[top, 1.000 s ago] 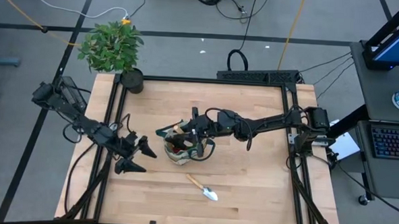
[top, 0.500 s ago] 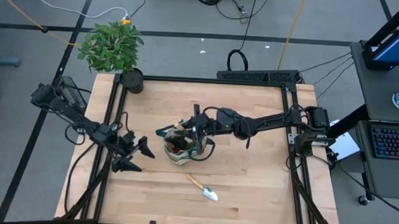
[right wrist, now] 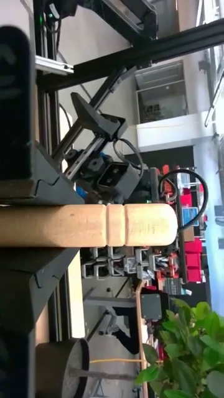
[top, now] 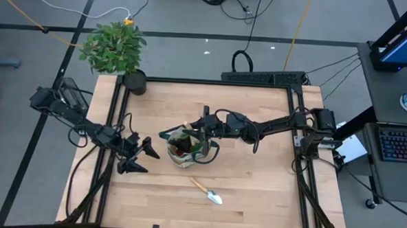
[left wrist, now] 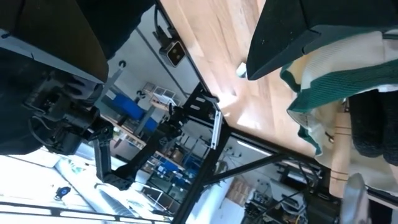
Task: Pick & Place Garden tools in Gardening bag
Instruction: Put the left brown trowel into the gardening bag
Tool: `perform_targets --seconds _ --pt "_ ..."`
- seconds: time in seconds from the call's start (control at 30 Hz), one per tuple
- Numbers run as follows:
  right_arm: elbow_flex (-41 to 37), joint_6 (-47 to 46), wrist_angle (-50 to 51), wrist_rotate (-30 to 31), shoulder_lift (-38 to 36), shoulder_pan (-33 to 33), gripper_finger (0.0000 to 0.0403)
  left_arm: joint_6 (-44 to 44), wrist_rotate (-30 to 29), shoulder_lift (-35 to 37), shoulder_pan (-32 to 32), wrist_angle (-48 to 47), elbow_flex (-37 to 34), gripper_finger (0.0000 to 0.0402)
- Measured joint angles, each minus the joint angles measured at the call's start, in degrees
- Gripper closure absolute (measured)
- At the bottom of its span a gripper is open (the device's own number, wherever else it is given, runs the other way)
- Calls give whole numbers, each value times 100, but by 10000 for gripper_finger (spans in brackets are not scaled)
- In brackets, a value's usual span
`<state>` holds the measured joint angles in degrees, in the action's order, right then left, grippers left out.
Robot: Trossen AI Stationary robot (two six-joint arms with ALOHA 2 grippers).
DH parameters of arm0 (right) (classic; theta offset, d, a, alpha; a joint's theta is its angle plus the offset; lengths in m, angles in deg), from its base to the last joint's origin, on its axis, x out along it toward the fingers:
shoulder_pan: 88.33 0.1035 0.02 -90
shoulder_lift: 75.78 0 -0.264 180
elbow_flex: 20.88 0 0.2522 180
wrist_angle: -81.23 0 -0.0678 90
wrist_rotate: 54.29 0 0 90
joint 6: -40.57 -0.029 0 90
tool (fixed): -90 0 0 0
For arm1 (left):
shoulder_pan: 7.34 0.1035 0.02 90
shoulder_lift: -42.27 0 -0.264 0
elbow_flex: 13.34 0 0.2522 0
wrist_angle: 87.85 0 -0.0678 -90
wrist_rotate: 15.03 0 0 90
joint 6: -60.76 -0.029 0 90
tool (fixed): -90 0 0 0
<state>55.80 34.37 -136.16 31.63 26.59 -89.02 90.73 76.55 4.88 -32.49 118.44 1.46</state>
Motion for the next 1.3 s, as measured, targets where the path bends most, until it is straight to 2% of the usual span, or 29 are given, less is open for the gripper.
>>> perform_targets --seconds 0.5,0.73,0.97,1.3 --pt "-8 -20 41 -2 0 0 338 31 2 0 18 28 0 11" --pt "-8 -20 86 -2 0 0 346 31 2 0 18 28 0 11" --pt "-8 -85 126 0 0 -9 329 30 2 0 18 28 0 11" --pt "-8 -262 213 3 0 -13 351 14 2 0 18 26 0 11"
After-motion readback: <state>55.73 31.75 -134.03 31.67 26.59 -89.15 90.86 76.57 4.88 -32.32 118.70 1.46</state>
